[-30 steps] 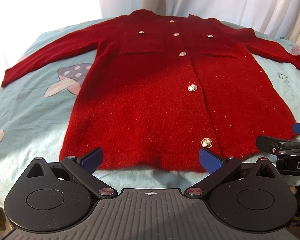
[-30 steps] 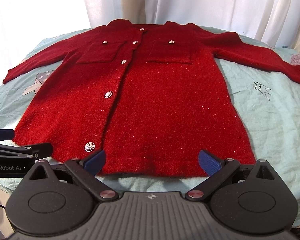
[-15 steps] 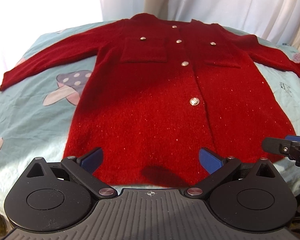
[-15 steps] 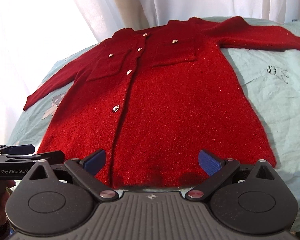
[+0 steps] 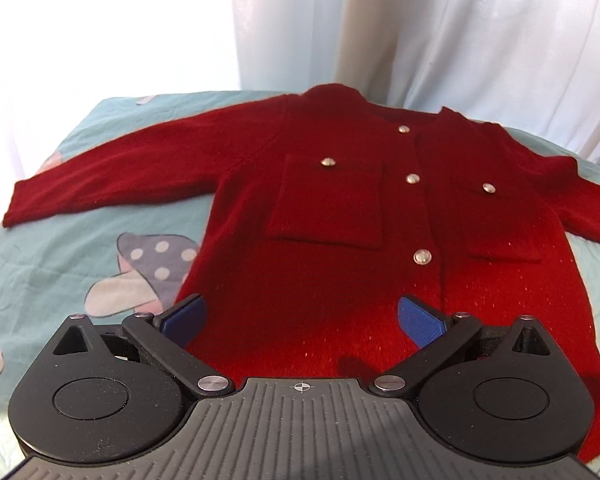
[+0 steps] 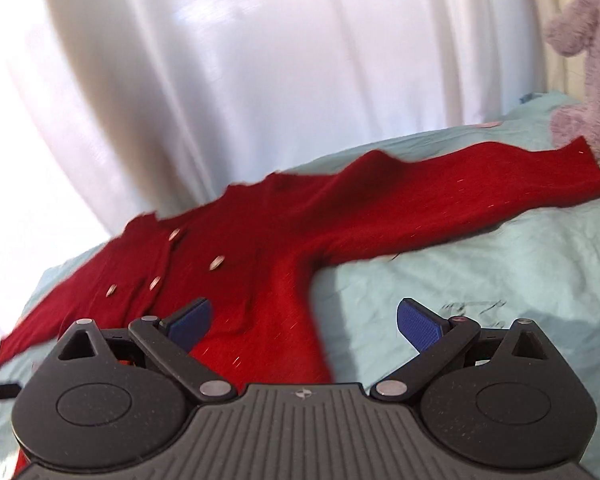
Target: Fold small clothes
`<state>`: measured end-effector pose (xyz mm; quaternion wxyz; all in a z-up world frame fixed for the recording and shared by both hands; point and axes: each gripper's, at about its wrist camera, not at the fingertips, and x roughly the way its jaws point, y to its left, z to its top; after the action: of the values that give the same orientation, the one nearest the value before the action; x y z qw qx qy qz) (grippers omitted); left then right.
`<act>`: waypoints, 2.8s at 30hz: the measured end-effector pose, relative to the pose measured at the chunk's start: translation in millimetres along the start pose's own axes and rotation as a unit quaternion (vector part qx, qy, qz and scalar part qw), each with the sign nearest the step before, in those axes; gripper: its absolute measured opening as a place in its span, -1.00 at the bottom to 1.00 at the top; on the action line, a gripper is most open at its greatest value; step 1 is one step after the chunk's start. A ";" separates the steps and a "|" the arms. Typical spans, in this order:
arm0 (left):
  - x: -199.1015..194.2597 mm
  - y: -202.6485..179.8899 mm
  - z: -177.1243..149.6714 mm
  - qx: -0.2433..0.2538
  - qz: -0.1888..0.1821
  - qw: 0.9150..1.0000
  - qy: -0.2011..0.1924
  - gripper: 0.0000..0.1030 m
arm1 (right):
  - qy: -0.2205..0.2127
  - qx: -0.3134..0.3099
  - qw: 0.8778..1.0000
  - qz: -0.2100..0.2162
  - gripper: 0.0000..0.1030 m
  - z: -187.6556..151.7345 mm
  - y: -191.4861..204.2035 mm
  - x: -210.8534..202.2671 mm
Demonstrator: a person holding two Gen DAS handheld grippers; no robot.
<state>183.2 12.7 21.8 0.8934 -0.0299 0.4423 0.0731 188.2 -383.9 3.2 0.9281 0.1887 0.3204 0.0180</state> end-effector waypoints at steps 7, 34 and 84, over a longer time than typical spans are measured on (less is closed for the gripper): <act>36.8 -4.2 7.0 -0.017 0.008 1.000 0.017 1.00 | -0.074 0.198 0.974 -0.079 0.81 47.0 -146.5 38.0; 66.5 -0.6 33.8 -0.048 -0.023 0.998 0.013 1.00 | -0.192 0.053 0.967 -0.160 -0.82 139.9 -79.5 64.9; 209.0 -78.0 108.7 -0.118 -0.328 0.928 0.132 -0.06 | 0.022 0.032 0.997 0.061 0.07 -1.2 38.6 105.6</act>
<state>405.9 -29.7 -79.2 0.7913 -0.2874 0.5100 -0.1767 274.7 -331.4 -45.8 0.9114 0.2373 0.3292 0.0685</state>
